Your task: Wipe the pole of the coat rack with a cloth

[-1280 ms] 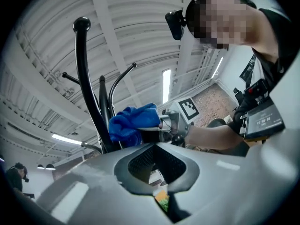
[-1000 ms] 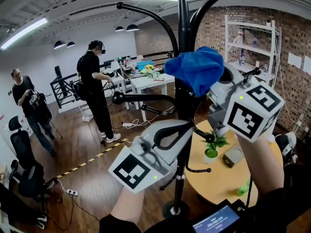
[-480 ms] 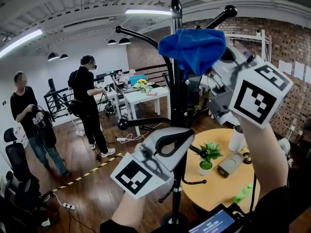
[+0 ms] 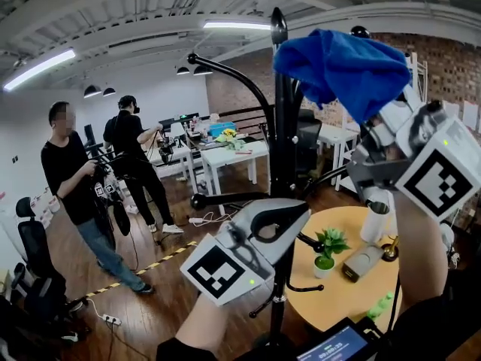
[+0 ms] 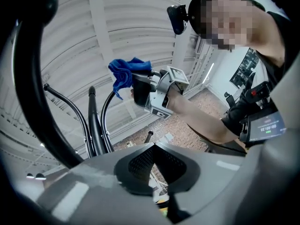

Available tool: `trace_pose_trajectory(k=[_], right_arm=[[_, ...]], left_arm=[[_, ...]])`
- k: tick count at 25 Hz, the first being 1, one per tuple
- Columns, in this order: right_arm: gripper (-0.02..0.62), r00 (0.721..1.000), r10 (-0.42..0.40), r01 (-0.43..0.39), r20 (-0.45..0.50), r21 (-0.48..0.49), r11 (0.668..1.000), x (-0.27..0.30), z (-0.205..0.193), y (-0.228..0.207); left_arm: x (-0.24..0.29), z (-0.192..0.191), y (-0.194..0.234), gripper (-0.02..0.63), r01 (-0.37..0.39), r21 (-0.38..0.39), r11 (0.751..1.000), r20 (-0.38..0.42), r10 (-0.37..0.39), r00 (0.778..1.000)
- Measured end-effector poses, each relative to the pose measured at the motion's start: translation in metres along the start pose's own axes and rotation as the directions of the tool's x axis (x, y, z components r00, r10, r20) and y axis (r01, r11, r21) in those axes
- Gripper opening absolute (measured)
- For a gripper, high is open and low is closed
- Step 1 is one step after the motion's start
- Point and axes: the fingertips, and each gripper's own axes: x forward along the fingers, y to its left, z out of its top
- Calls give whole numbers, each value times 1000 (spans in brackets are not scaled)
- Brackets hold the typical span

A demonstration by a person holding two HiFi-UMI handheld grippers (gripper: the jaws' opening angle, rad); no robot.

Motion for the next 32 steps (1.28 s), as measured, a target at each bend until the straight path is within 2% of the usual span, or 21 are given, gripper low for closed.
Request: trace_pose_trajectory(k=[2,5,9,15,17,22,27,32], right_arm=[[54,1000,-13,14,-26,20,1000,4,-17,-4],[54,990,-42,50,-138,50,998,13,-66,-12],[54,960,-6,22,-280,58,998,13,-129,-4],[53,931,-2,33,-364,80,996,-16,-166,10],[54,921,3,46,-390,117,992,-26,-176,15],[54,880,56,49,-472,207,977,-60,-213,29],[54,840,74,76,-537,252,965,-85,-235,38],[54,772,140,72,-620,304,950,-114,-257,47]], left_arm=[[-1,1,0,5,0,1,1000,4,0,1000],[-4,1,-1,5,2,-11,1000,7,-2,1000],[-10,-8,-5,5,-1,-29,1000,-7,1,1000],[-15,-22,-7,5,-8,-56,998,-15,8,1000],[-21,-26,-7,5,-8,-63,998,-14,8,1000],[-21,-41,-14,5,-5,-81,997,-25,3,1000],[-23,-44,-21,5,12,-103,995,-23,-15,1000],[-24,-46,-34,5,19,-103,994,-14,-21,1000]])
